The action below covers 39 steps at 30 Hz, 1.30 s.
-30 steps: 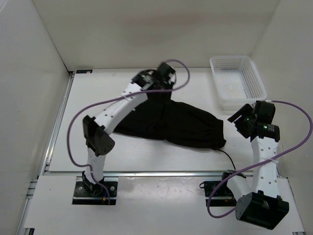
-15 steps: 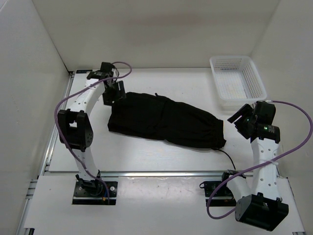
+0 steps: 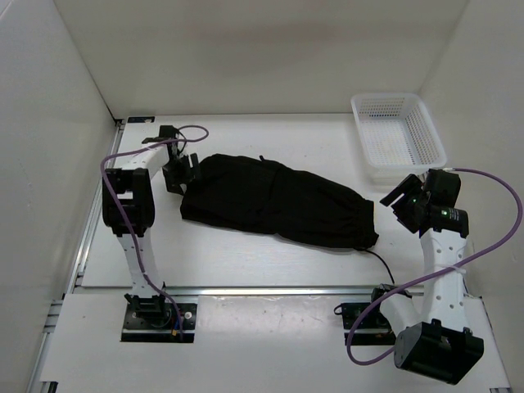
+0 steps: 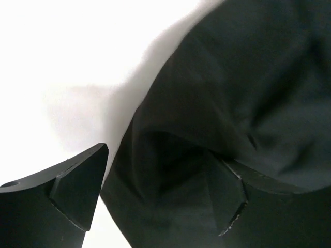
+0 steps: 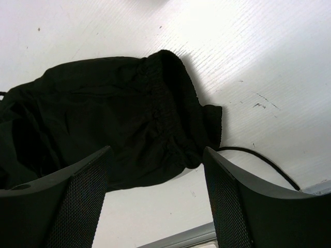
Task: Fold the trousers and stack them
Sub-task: Fold the trousers
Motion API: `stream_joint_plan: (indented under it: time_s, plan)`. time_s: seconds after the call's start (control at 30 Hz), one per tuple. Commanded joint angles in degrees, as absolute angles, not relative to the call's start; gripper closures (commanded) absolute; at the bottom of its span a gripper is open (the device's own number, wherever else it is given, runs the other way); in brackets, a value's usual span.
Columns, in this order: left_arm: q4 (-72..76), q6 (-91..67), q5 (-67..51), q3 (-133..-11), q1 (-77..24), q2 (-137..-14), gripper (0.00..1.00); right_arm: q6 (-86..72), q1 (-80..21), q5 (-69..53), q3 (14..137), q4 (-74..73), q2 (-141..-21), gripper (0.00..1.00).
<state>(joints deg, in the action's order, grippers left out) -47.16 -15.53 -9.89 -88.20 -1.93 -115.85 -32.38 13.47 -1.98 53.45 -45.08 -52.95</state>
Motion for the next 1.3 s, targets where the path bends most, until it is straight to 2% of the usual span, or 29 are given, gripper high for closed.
stream_joint_plan:
  time_s: [0.0, 0.07, 0.17, 0.2, 0.23, 0.3, 0.43, 0.57, 0.6, 0.8, 0.83, 0.93, 1.13, 1.27]
  plan:
    - [-44.1, -14.6, -12.1, -87.5, -2.5, -118.0, 0.16, -31.1, 13.3, -3.4, 54.8, -45.3, -53.0, 0.25]
    - [-44.1, -14.6, -12.1, -87.5, -2.5, -118.7, 0.18, -31.1, 13.3, -3.4, 55.3, -45.3, -53.0, 0.25]
    - [-43.6, -14.6, -12.1, -87.5, -2.5, -119.3, 0.31, -31.1, 13.3, -3.4, 55.3, -45.3, -53.0, 0.25]
    - [-43.6, -14.6, -12.1, -88.1, -2.5, -119.3, 0.39, -31.1, 13.3, -3.4, 55.3, -45.3, -53.0, 0.25]
    - [-43.6, -14.6, -12.7, -88.1, -2.5, -119.3, 0.61, -31.1, 13.3, -3.4, 55.3, -45.3, -53.0, 0.25]
    - [-43.6, -14.6, -13.4, -87.5, -2.5, -118.7, 0.90, -31.1, 13.3, -3.4, 55.3, -45.3, -53.0, 0.25]
    - [-45.3, -15.1, -12.7, -88.7, -2.5, -114.1, 0.90, -31.1, 13.3, -3.4, 55.3, -45.3, -53.0, 0.25]
    - [-50.3, -17.0, -3.9, -94.1, -0.6, -109.4, 0.90, -31.1, 13.3, -4.0, 55.3, -45.3, -52.5, 0.25]
    - [-51.9, -18.2, 1.4, -97.9, -0.6, -108.8, 0.90, -31.1, 13.3, -4.0, 55.3, -45.3, -52.5, 0.25]
    - [-62.3, -18.2, 8.3, -112.9, -3.1, -105.5, 0.90, -31.1, 13.3, -6.0, 54.2, -45.3, -53.7, 0.25]
    - [-63.6, -18.2, 8.3, -117.4, -4.6, -105.5, 0.90, -31.1, 13.3, -6.0, 54.2, -45.3, -53.7, 0.25]
    - [-65.6, -19.7, 6.9, -120.8, -9.0, -102.9, 0.90, -31.1, 13.3, -6.0, 54.2, -45.3, -53.7, 0.25]
    - [-65.0, -23.8, 10.4, -120.1, -23.3, -99.5, 0.90, -31.1, 13.3, -6.5, 54.2, -45.3, -53.2, 0.25]
    - [-62.2, -28.3, 15.5, -114.1, -32.4, -99.0, 0.90, -31.1, 13.3, -6.5, 54.2, -45.3, -53.2, 0.25]
